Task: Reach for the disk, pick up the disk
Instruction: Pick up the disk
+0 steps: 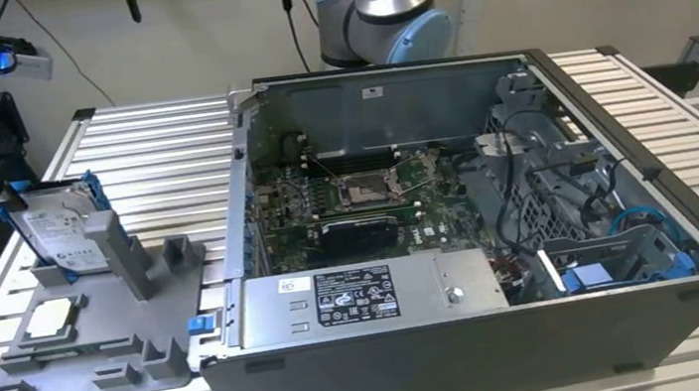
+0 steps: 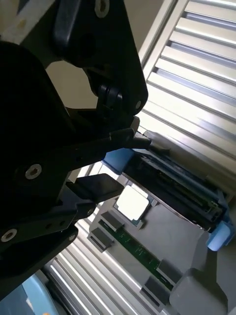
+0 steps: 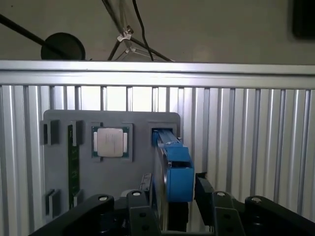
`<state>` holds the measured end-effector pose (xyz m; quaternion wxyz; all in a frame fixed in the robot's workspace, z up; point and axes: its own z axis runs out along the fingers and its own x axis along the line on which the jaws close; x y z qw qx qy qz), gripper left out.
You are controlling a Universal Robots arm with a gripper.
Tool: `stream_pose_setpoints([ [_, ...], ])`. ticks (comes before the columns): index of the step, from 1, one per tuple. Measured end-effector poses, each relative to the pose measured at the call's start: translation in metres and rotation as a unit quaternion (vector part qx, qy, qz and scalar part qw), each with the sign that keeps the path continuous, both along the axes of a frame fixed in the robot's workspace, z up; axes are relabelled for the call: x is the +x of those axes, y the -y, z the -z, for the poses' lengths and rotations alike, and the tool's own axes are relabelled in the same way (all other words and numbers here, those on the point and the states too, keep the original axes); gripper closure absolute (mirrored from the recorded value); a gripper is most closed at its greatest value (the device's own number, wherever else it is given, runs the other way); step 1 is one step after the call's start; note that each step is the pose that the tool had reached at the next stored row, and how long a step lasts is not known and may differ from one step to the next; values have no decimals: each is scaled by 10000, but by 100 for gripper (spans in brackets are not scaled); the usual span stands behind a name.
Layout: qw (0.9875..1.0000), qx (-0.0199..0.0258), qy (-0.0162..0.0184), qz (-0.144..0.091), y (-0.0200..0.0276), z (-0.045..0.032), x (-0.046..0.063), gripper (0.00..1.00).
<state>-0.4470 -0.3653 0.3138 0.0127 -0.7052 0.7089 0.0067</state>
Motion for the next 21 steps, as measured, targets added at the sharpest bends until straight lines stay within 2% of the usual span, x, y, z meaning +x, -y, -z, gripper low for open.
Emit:
stream_pose_setpoints([
  [21, 10000, 6, 0, -1, 0, 381, 0, 0],
])
